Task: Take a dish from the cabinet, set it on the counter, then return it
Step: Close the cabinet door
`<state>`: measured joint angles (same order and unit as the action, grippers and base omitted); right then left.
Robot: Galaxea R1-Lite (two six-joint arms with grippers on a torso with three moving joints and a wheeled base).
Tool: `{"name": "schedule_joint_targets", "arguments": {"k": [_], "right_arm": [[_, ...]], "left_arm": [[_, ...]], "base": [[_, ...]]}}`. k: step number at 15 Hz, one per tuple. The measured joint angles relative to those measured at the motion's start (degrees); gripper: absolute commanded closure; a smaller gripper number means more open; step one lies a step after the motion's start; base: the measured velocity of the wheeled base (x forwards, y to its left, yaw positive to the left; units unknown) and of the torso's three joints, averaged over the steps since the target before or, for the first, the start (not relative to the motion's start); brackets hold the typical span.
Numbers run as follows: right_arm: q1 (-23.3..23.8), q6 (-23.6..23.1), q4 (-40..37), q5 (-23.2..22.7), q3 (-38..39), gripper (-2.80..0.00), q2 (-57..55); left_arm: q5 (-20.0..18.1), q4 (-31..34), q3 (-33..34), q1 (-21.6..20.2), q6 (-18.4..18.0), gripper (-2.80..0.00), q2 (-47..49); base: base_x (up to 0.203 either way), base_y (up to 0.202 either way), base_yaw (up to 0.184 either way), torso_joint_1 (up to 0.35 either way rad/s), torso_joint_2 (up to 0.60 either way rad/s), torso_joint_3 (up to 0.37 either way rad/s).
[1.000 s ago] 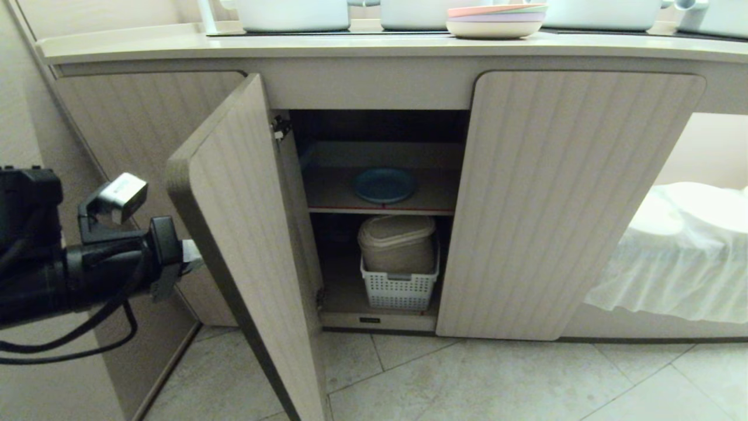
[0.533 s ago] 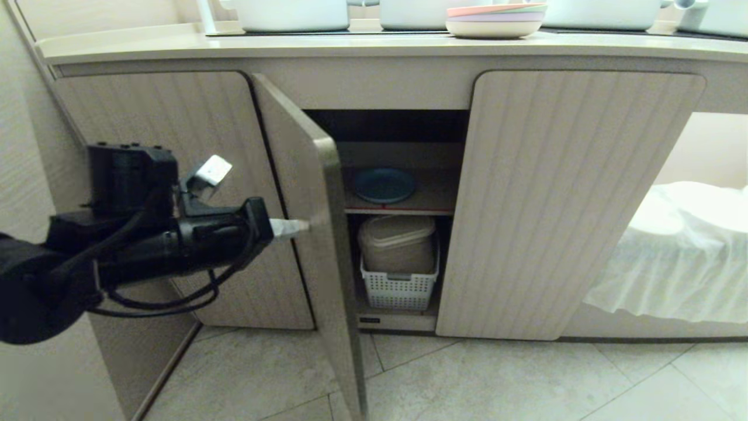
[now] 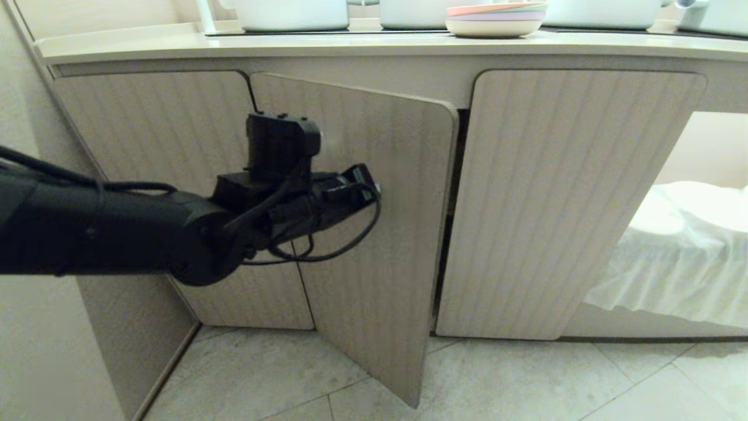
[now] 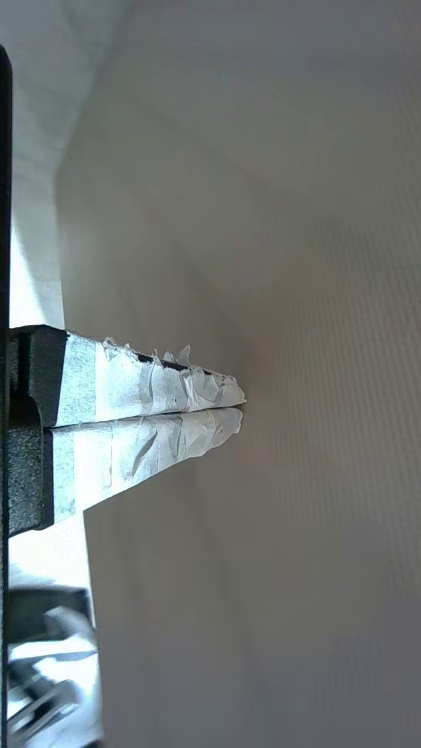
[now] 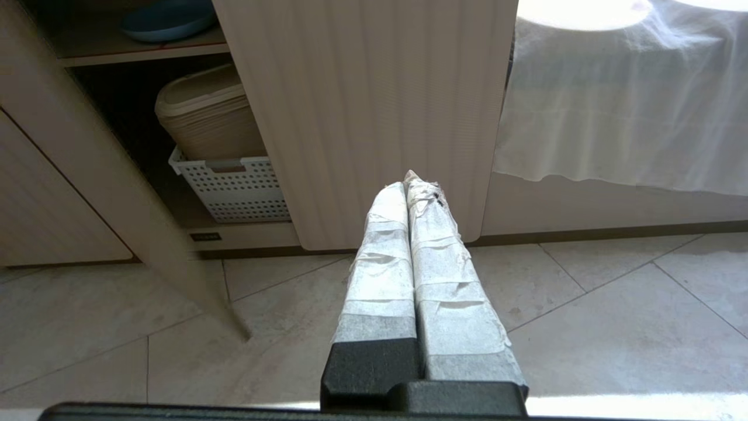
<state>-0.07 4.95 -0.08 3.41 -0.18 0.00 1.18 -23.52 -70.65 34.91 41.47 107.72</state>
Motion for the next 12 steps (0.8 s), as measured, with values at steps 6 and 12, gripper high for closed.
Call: {"name": "schedule_joint_targets", "arguments": {"k": [6,12], "right_arm": [[0.0,-0.02,-0.01,-0.02,0.0,0.0,0.0],[0.0,0.0,-0.02,0.02,0.0,0.0,0.0]], "left_arm": [[12.91,4.59,-16.28,5.54,-5.94,0.0,6.87],[34.76,4.75,-31.91,6.04,-19.13,0.0,16.94]], "base": [[0.0,0.0,0.0,0.0,0.0,0.0],[0.0,0.0,0.0,0.0,0.0,0.0]]}}
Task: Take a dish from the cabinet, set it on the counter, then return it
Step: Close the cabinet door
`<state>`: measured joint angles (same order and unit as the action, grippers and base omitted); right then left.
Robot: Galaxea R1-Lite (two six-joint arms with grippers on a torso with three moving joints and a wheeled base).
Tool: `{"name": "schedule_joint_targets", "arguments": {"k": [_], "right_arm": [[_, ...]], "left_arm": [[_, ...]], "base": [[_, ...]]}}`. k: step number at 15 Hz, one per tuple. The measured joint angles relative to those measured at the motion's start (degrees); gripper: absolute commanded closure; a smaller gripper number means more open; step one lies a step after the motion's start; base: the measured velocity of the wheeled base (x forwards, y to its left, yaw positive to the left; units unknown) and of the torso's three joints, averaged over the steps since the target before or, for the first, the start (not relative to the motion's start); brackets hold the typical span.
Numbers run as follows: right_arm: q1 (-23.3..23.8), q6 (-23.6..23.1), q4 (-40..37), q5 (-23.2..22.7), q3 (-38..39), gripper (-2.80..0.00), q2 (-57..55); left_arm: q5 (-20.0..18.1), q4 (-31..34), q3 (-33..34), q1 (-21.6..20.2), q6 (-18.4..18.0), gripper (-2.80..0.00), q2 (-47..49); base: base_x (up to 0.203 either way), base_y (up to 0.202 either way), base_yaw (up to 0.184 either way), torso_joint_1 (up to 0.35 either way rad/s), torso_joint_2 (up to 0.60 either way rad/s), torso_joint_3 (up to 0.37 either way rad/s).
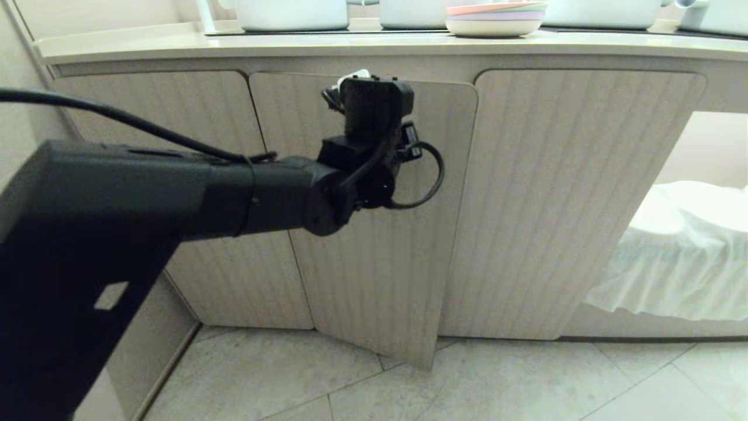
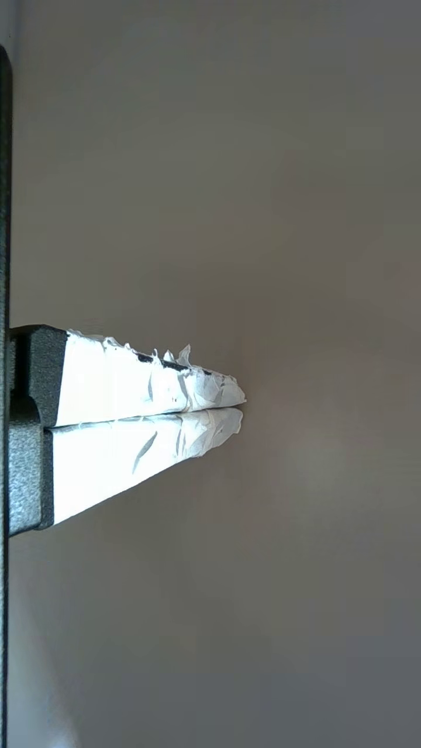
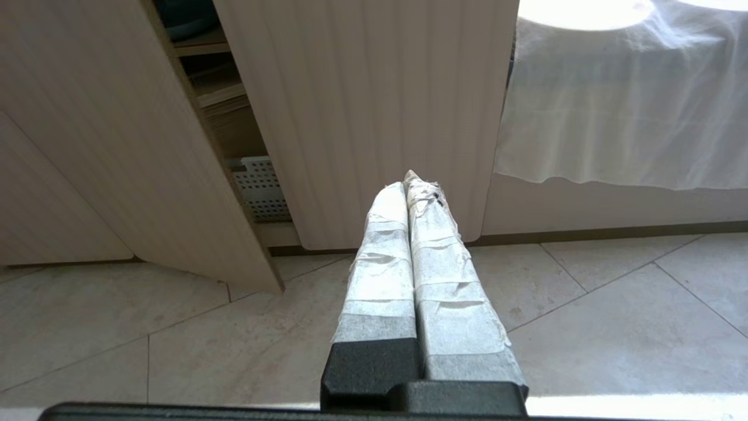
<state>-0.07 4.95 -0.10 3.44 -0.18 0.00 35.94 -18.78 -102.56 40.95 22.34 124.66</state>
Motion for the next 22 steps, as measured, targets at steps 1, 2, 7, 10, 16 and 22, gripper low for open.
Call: {"name": "schedule_joint_targets", "arguments": {"k": [1,2,7,10,16,22], "right_arm": [[0.0,-0.02,0.0,0.0,0.0,0.0,0.0],[0.0,0.01,0.0,-0.02,0.0,0.0,0.0],[0.0,-0.02,0.01,-0.02,0.0,0.0,0.0],[0.0,-0.02,0.0,-0.02,0.0,0.0,0.0],[0.0,-0.03,0.0,-0.02,0.0,0.0,0.0],[0.0,0.0,0.0,-0.02,0.0,0.0,0.0]], "left_arm": [[2.33,0.21,-0.46,0.0,-0.83,0.0,0.43],[2.96,0.42,0.53,0.15,-1.21,0.0,0.1],[2.18,1.17,22.39,2.59,-3.97,0.0,-11.9],[0.84,1.13,40.49,5.14,-4.7,0.0,-24.07],[3.35,0.65,63.21,-2.82,-11.0,0.0,-42.65],[6.11,0.45,82.62,-23.59,-18.92,0.0,-58.9]], "base": [[0.0,0.0,0.0,0.0,0.0,0.0],[0.0,0.0,0.0,0.0,0.0,0.0],[0.0,0.0,0.0,0.0,0.0,0.0],[0.0,0.0,0.0,0.0,0.0,0.0],[0.0,0.0,0.0,0.0,0.0,0.0],[0.0,0.0,0.0,0.0,0.0,0.0]]}}
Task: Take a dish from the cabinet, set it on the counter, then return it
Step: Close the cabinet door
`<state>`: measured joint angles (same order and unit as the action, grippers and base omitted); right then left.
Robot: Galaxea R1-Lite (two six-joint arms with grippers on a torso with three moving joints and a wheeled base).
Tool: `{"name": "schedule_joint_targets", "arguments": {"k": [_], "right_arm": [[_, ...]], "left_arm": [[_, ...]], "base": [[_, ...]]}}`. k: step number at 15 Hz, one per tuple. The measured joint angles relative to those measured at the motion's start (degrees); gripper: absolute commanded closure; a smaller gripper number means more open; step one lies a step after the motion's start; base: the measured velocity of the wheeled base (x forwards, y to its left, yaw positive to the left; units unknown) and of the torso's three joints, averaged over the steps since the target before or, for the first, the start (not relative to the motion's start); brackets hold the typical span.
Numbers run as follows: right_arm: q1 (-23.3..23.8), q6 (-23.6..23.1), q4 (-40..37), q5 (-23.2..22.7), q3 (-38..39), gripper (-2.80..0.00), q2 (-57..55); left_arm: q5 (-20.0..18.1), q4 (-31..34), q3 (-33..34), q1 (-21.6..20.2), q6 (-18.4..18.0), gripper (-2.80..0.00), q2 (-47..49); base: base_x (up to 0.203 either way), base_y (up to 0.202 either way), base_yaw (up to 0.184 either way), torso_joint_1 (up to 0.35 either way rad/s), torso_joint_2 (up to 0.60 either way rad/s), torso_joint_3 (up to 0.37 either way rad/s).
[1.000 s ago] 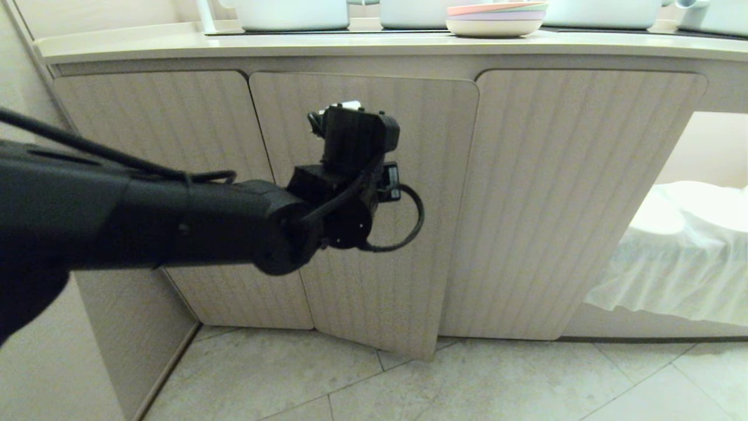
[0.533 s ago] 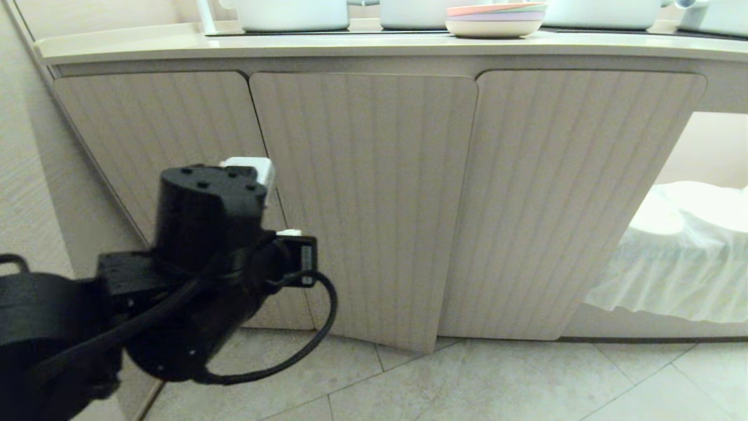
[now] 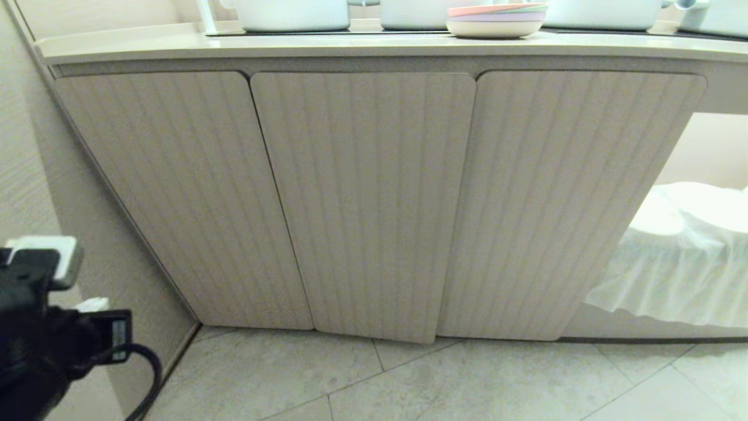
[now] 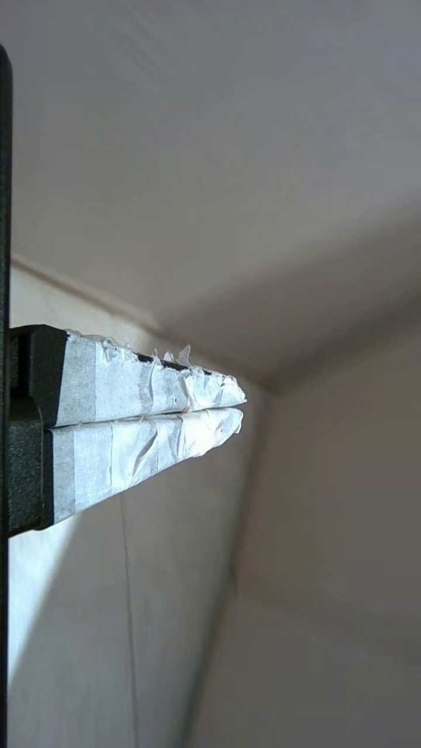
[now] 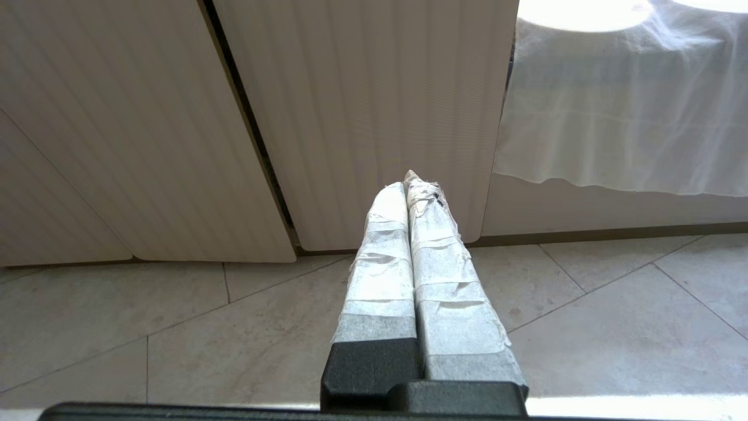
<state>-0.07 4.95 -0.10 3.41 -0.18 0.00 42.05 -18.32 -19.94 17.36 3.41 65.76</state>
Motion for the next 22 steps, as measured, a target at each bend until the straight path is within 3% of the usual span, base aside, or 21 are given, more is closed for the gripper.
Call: {"name": "schedule_joint_targets", "arguments": {"k": [3,6,8,12,14,18,22], "right_arm": [[0.0,0.01,0.0,0.0,0.0,0.0,0.0],[0.0,-0.01,0.02,-0.01,0.0,0.0,0.0],[0.0,-0.02,0.02,-0.02,0.0,0.0,0.0],[0.0,0.01,0.0,-0.02,0.0,0.0,0.0],[0.0,0.01,0.0,0.0,0.0,0.0,0.0],[0.0,0.0,0.01,0.0,0.0,0.0,0.0],[0.0,-0.02,0.01,0.01,0.0,0.0,0.0]], "left_arm": [[-0.3,0.0,9.43,-4.06,-1.1,0.0,-9.72],[-5.33,-0.39,17.66,-5.44,-2.84,0.0,-19.83],[-13.7,1.84,19.22,-7.98,-3.37,0.0,-26.99],[-34.22,11.93,19.84,-15.99,-3.83,0.0,-43.35],[-40.32,17.2,19.91,-17.41,-3.78,0.0,-50.14],[-42.27,19.01,19.94,-17.26,-6.39,0.0,-61.5],[-43.56,19.18,19.94,-17.18,-11.13,0.0,-64.99]], "base": [[0.0,0.0,0.0,0.0,0.0,0.0],[0.0,0.0,0.0,0.0,0.0,0.0],[0.0,0.0,0.0,0.0,0.0,0.0],[0.0,0.0,0.0,0.0,0.0,0.0],[0.0,0.0,0.0,0.0,0.0,0.0],[0.0,0.0,0.0,0.0,0.0,0.0],[0.0,0.0,0.0,0.0,0.0,0.0]]}}
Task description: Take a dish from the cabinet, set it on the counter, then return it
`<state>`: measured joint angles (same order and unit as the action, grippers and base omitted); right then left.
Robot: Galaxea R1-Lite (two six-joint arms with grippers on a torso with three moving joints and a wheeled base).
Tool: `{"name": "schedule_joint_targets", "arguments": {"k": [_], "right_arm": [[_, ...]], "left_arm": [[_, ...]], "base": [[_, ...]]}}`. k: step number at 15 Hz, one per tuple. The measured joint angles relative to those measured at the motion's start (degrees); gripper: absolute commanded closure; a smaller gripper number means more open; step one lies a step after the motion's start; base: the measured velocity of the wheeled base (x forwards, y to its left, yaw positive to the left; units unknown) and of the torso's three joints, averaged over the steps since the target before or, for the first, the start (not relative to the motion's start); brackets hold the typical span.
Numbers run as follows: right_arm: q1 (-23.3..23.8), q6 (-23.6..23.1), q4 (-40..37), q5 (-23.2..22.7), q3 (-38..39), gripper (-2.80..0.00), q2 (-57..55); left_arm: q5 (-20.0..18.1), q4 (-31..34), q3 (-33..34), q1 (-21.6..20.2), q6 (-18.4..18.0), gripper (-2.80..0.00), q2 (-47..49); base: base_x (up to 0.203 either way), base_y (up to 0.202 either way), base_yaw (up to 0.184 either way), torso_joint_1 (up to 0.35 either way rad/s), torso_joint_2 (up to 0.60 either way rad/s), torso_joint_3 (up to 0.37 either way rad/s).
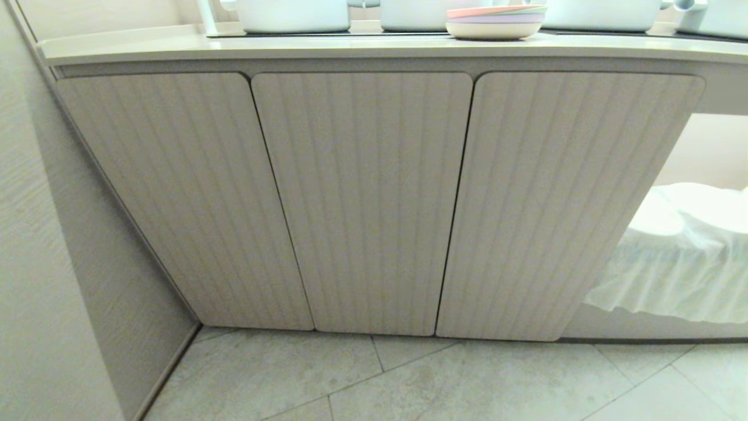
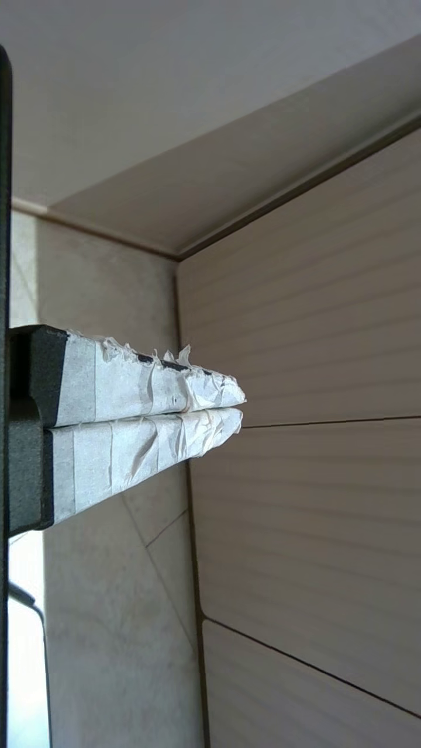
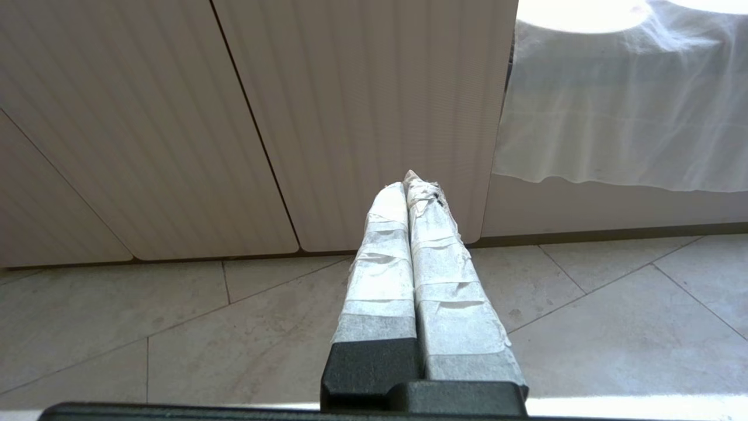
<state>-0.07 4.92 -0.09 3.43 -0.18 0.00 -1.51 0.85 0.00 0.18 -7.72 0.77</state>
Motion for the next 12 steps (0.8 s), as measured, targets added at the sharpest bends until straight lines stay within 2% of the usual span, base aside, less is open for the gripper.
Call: {"name": "schedule_joint_targets", "arguments": {"k": [3,12], "right_arm": [[0.0,0.02,-0.01,-0.01,0.0,0.0,0.0],[0.0,0.03,0.0,-0.01,0.0,0.0,0.0]], "left_arm": [[-0.29,0.0,0.0,0.0,-1.25,0.0,-0.55],[0.19,0.02,0.0,-0.09,1.77,0.0,-0.69]], "base": [[0.0,0.0,0.0,0.0,0.0,0.0],[0.0,0.0,0.0,0.0,0.0,0.0]]}}
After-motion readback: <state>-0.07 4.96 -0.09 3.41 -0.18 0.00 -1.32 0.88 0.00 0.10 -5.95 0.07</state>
